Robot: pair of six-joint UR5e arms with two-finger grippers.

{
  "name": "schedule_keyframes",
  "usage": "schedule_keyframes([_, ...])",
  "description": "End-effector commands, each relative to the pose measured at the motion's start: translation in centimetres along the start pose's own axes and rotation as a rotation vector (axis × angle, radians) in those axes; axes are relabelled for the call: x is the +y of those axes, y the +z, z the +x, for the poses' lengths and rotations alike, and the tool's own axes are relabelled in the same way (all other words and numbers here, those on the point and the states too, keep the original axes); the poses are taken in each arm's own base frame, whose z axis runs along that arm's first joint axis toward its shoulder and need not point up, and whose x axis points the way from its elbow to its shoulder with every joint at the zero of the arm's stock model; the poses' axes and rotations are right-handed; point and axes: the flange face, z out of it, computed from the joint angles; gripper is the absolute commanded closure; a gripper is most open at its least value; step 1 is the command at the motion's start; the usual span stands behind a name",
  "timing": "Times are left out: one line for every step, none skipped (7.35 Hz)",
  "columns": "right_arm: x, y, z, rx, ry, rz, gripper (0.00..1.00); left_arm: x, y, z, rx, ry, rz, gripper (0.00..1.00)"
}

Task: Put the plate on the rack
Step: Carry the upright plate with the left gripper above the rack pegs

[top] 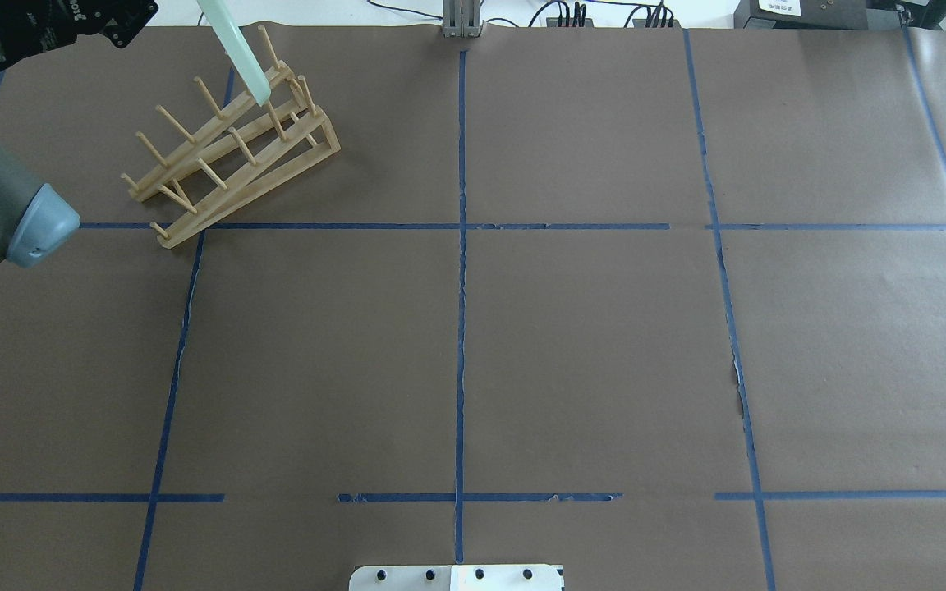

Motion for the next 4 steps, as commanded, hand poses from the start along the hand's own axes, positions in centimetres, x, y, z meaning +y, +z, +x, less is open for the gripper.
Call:
schedule_keyframes([0.0,0.0,0.0,0.000,0.000,0.001,0.00,-1.2,2.0,-0.7,0.003,-0.003,0.049,1.00])
schedule_keyframes([0.0,0.0,0.0,0.000,0.000,0.001,0.00,-1.9,3.1,-1.3,-0.008,-0.009,0.070,1.00])
schedule_keyframes([0.0,0.0,0.0,0.000,0.000,0.001,0.00,-2.3,3.9,-1.5,-0.014,-0.011,0.080,1.00])
schedule_keyframes([0.0,0.0,0.0,0.000,-0.001,0.000,0.00,-2.4,4.0,-1.9,-0.019,-0.011,0.087,1.00])
